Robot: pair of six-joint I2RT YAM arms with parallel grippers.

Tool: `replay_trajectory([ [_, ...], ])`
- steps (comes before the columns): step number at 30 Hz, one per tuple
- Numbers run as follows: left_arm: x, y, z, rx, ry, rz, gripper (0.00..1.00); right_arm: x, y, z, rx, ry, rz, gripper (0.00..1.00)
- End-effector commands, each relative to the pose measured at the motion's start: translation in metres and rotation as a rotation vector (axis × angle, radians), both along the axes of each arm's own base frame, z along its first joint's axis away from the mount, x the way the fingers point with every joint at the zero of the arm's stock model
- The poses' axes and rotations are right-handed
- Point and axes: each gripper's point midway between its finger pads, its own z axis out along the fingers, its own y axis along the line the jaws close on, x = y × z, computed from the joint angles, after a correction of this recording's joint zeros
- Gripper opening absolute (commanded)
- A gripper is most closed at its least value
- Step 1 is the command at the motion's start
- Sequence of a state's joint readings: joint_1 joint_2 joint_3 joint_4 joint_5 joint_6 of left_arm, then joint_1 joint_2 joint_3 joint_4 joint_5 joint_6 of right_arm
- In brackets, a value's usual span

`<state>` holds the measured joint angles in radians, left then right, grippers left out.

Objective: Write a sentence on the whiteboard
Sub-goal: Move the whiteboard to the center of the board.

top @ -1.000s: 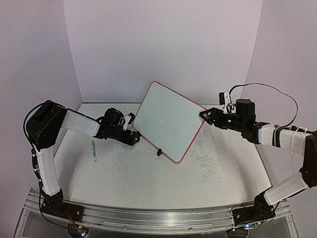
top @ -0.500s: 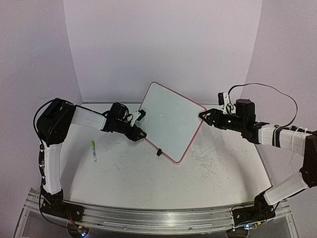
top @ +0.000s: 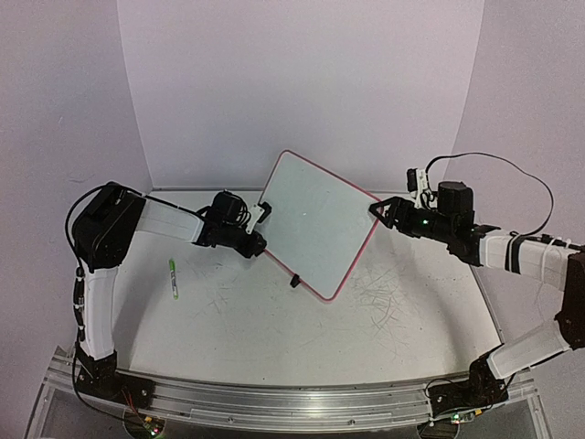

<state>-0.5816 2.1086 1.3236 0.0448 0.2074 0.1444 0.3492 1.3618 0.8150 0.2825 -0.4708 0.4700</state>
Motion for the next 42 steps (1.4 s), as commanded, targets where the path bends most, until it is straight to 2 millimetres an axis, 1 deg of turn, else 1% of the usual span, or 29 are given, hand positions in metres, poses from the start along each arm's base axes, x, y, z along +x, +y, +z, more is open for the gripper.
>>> replay_trajectory([
  [1, -0.044, -0.022, -0.025, 0.008, 0.119, 0.000, 0.22, -0.002, -0.006, 0.026, 0.034, -0.062, -0.040, 0.71],
  [4, -0.060, -0.028, -0.027, 0.006, 0.155, 0.037, 0.21, -0.003, -0.009, 0.029, 0.034, -0.071, -0.052, 0.71],
  [7, -0.069, -0.028, -0.028, -0.014, 0.197, 0.122, 0.19, -0.002, -0.017, 0.027, 0.007, -0.071, -0.095, 0.71],
  [10, -0.079, -0.025, -0.026, -0.068, 0.268, 0.227, 0.19, 0.003, -0.029, 0.017, -0.046, -0.042, -0.165, 0.74],
  [12, -0.088, -0.027, -0.026, -0.096, 0.309, 0.278, 0.18, 0.008, -0.036, 0.009, -0.071, -0.014, -0.204, 0.79],
  [14, -0.102, -0.036, -0.023, -0.105, 0.319, 0.289, 0.17, 0.014, -0.043, 0.003, -0.057, 0.021, -0.228, 0.82],
  [16, -0.112, -0.046, -0.016, -0.116, 0.310, 0.293, 0.18, 0.022, -0.054, -0.002, -0.052, 0.047, -0.277, 0.83],
  [18, -0.126, -0.062, -0.008, -0.135, 0.312, 0.267, 0.18, 0.029, -0.066, -0.002, -0.068, 0.052, -0.332, 0.85],
  [20, -0.137, -0.076, 0.000, -0.146, 0.297, 0.253, 0.18, 0.034, -0.072, -0.002, -0.108, 0.046, -0.358, 0.87],
  [23, -0.152, -0.091, 0.008, -0.150, 0.280, 0.216, 0.19, 0.039, -0.089, -0.005, -0.222, 0.061, -0.424, 0.87],
  [25, -0.157, -0.091, 0.009, -0.147, 0.274, 0.208, 0.22, 0.038, -0.099, -0.002, -0.296, 0.057, -0.456, 0.88],
  [28, -0.160, -0.085, 0.015, -0.150, 0.261, 0.202, 0.32, 0.029, -0.116, 0.005, -0.385, 0.058, -0.500, 0.89],
  [29, -0.161, -0.084, 0.022, -0.161, 0.250, 0.195, 0.36, 0.026, -0.120, 0.010, -0.406, 0.049, -0.512, 0.89],
  [30, -0.162, -0.082, 0.028, -0.172, 0.238, 0.189, 0.39, 0.021, -0.124, 0.011, -0.436, 0.060, -0.516, 0.89],
  [32, -0.163, -0.079, 0.049, -0.206, 0.199, 0.172, 0.46, 0.012, -0.127, 0.014, -0.493, 0.069, -0.522, 0.88],
  [33, -0.163, -0.078, 0.063, -0.224, 0.172, 0.158, 0.49, 0.006, -0.122, 0.016, -0.526, 0.062, -0.511, 0.88],
  [34, -0.163, -0.076, 0.076, -0.237, 0.142, 0.141, 0.52, -0.001, -0.113, 0.018, -0.559, 0.050, -0.488, 0.87],
  [35, -0.162, -0.074, 0.090, -0.245, 0.103, 0.126, 0.56, -0.008, -0.097, 0.019, -0.585, 0.033, -0.448, 0.87],
  [37, -0.157, -0.064, 0.114, -0.258, 0.034, 0.118, 0.63, -0.023, -0.057, 0.015, -0.599, 0.018, -0.336, 0.87],
  [39, -0.146, -0.048, 0.135, -0.296, 0.007, 0.142, 0.69, -0.037, -0.016, -0.006, -0.565, 0.069, -0.215, 0.85],
  [40, -0.138, -0.038, 0.144, -0.321, 0.001, 0.163, 0.72, -0.045, 0.003, -0.022, -0.549, 0.110, -0.160, 0.84],
  [42, -0.125, -0.020, 0.154, -0.351, -0.005, 0.208, 0.76, -0.055, 0.029, -0.055, -0.544, 0.199, -0.101, 0.82],
])
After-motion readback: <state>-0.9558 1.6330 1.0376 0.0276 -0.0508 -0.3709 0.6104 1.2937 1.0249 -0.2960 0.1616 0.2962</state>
